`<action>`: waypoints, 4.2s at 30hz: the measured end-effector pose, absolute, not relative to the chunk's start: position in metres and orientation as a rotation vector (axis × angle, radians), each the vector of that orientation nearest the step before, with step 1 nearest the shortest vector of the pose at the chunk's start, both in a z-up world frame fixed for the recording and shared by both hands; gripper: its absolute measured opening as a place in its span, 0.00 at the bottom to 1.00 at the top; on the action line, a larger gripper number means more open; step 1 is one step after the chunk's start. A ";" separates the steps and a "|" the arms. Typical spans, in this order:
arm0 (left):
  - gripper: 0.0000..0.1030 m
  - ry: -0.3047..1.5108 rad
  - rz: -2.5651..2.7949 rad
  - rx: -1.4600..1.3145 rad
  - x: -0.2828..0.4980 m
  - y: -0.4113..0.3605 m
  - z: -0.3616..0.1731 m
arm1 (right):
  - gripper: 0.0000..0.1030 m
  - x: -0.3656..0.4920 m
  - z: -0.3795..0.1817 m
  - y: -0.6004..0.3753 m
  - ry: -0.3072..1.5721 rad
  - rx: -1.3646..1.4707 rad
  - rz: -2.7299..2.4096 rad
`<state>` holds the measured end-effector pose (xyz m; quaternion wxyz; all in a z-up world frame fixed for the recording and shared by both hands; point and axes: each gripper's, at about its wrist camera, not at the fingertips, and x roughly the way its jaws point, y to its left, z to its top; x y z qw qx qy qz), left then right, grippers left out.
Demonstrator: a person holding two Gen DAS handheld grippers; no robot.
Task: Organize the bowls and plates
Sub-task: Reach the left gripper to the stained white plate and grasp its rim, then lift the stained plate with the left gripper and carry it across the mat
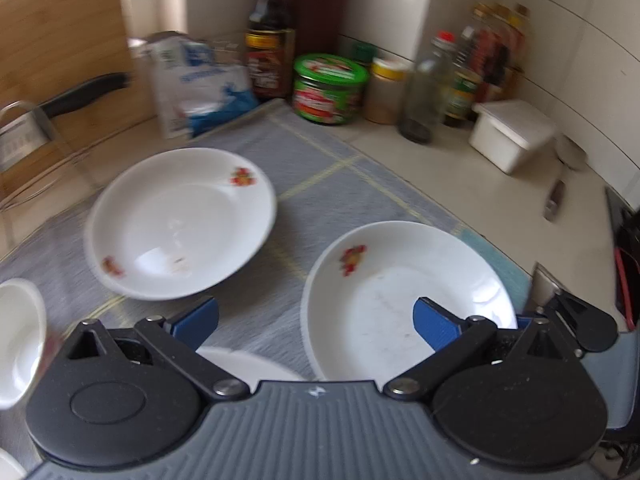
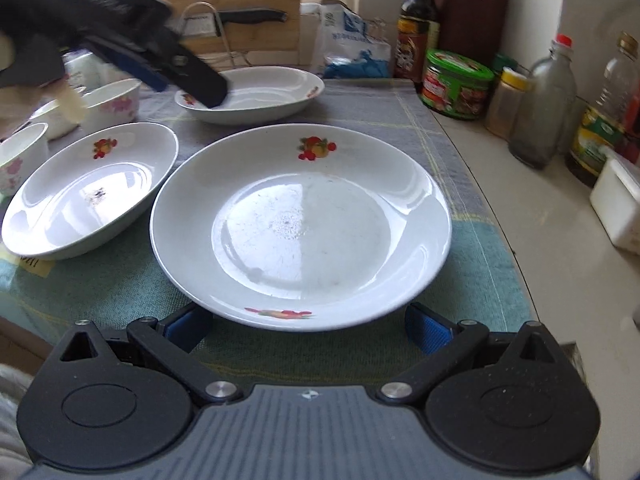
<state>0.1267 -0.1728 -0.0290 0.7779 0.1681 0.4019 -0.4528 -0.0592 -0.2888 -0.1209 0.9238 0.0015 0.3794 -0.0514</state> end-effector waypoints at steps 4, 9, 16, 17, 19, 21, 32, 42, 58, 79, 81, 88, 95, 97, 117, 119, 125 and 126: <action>0.99 0.881 -1.041 0.425 0.130 -0.197 -0.033 | 1.00 -0.065 -0.126 -0.292 0.716 -0.018 -0.065; 0.99 0.908 -1.103 0.488 0.138 -0.223 -0.041 | 1.00 -0.069 -0.129 -0.294 0.673 -0.026 -0.053; 0.78 1.004 -1.165 0.582 0.149 -0.252 -0.061 | 1.00 -0.071 -0.131 -0.298 0.648 -0.038 -0.036; 0.77 1.016 -1.173 0.590 0.150 -0.255 -0.064 | 1.00 -0.072 -0.131 -0.298 0.646 -0.040 -0.033; 0.76 1.053 -1.190 0.591 0.154 -0.259 -0.067 | 1.00 -0.070 -0.131 -0.298 0.652 -0.043 -0.030; 0.75 1.067 -1.198 0.602 0.155 -0.262 -0.069 | 1.00 -0.070 -0.130 -0.298 0.655 -0.045 -0.025; 0.70 1.129 -1.218 0.635 0.163 -0.275 -0.073 | 1.00 -0.061 -0.126 -0.298 0.708 -0.052 -0.020; 0.70 1.107 -1.239 0.656 0.160 -0.272 -0.072 | 1.00 -0.057 -0.123 -0.298 0.746 -0.058 -0.024; 0.70 1.030 -1.281 0.623 0.181 -0.300 -0.057 | 1.00 -0.036 -0.110 -0.328 0.719 -0.083 -0.055; 0.72 0.986 -1.280 0.619 0.205 -0.346 -0.074 | 1.00 -0.003 -0.118 -0.375 0.729 -0.069 -0.105; 0.72 0.993 -1.281 0.610 0.207 -0.348 -0.076 | 1.00 -0.003 -0.119 -0.376 0.732 -0.072 -0.108; 0.72 1.002 -1.275 0.600 0.208 -0.352 -0.081 | 1.00 -0.002 -0.123 -0.377 0.738 -0.073 -0.125; 0.76 0.939 -1.271 0.594 0.202 -0.345 -0.072 | 1.00 -0.006 -0.121 -0.374 0.740 -0.062 -0.140; 0.82 0.905 -1.273 0.576 0.199 -0.340 -0.064 | 1.00 -0.008 -0.118 -0.372 0.747 -0.041 -0.152; 0.95 0.710 -1.042 0.349 0.125 -0.189 -0.005 | 1.00 -0.038 -0.096 -0.312 0.749 -0.084 -0.129; 0.95 0.702 -1.004 0.337 0.117 -0.170 -0.006 | 1.00 -0.038 -0.095 -0.302 0.745 -0.093 -0.108; 0.95 0.711 -0.918 0.313 0.105 -0.124 -0.014 | 1.00 -0.033 -0.097 -0.275 0.772 -0.134 -0.055; 0.95 0.718 -0.906 0.312 0.104 -0.118 -0.015 | 1.00 -0.032 -0.097 -0.270 0.775 -0.144 -0.041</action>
